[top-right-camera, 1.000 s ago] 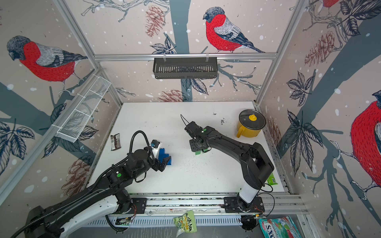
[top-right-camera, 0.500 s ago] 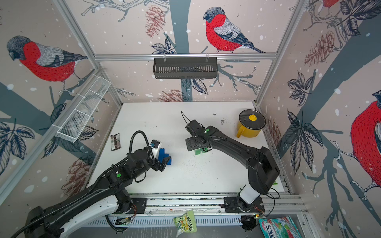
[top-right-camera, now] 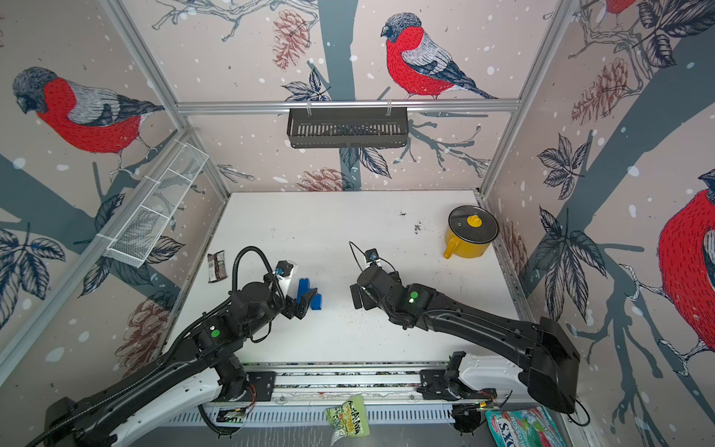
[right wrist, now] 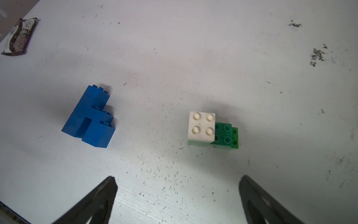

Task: Assemble the letter h with lego
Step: Assemble the lego brick with the lego brick.

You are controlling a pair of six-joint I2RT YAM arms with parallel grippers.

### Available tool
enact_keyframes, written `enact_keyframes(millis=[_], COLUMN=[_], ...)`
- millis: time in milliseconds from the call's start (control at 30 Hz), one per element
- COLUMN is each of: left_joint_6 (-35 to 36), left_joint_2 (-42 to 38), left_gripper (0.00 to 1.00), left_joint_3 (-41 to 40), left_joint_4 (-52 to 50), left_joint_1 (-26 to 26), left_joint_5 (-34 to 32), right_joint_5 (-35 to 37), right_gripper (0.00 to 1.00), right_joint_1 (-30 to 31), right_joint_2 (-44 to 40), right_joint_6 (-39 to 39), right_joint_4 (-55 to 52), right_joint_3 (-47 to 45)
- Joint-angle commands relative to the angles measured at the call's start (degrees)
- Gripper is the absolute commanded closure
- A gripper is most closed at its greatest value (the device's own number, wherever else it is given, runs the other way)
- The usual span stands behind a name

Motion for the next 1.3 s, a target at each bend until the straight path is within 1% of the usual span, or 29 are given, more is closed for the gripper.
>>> enact_keyframes(millis=[0,67,133,200,267,333,433,533,667,800,867,933,1033,1100,1267], left_joint_6=[0.28,1.31,2.83,4.69,5.97,6.11,6.02,6.97,7.3,7.68,7.69,7.6,7.47,7.52,7.6], left_joint_2=[-0.15,0.55,1.56,2.24,2.32,1.62,0.01,-1.0,-1.73,-1.98,-2.04,-2.18,-2.52,-2.83,-3.09], left_gripper=[0.02,0.02,0.02,0.02,0.02,0.02,0.02,0.02,0.02,0.02,0.02,0.02,0.02,0.02,0.02], left_joint_3=[2.42,4.01,5.26,5.61,4.97,3.87,0.72,-1.42,-2.22,-2.48,-2.53,-2.71,-2.69,-2.9,-2.96], left_joint_4=[4.84,5.12,5.57,6.78,8.49,10.22,12.78,12.87,12.14,12.46,12.35,12.25,12.08,12.12,11.88], left_joint_1=[-0.09,-0.06,-0.1,-0.1,-0.1,-0.1,-0.01,0.01,-0.01,0.03,-0.01,-0.01,-0.01,-0.01,-0.01], left_joint_5=[-0.6,-0.25,-0.86,-2.77,-5.44,-6.53,-6.28,-5.85,-6.98,-6.83,-6.9,-6.6,-6.32,-6.41,-6.32], right_joint_5=[2.77,3.17,3.24,2.35,1.93,1.27,1.55,1.62,1.53,0.83,2.25,4.89,3.89,3.64,1.43], right_gripper=[0.01,0.01,0.0,0.0,0.0,0.0,0.01,0.0,0.01,0.06,0.07,0.07,0.12,0.18,0.23], right_joint_1=[0.89,0.93,1.01,1.13,1.39,1.88,2.72,2.89,2.78,2.8,2.77,2.28,1.48,1.11,-1.59], right_joint_2=[-5.17,-8.28,-9.86,-10.55,-10.69,-10.74,-10.94,-10.64,-9.46,-5.81,-4.18,-2.76,-1.49,-0.47,2.16], right_joint_6=[2.46,1.89,1.99,1.84,1.81,0.94,-0.09,-0.74,-0.81,-1.56,-1.85,-0.19,-0.27,-0.46,0.21], right_joint_4=[11.02,14.46,15.69,16.23,17.13,19.01,22.86,26.26,28.65,28.5,27.57,26.48,27.45,27.77,26.33], right_joint_3=[-6.02,-10.27,-12.57,-14.05,-15.4,-16.82,-18.93,-20.41,-20.79,-19.04,-17.95,-17.34,-16.83,-16.37,-14.85])
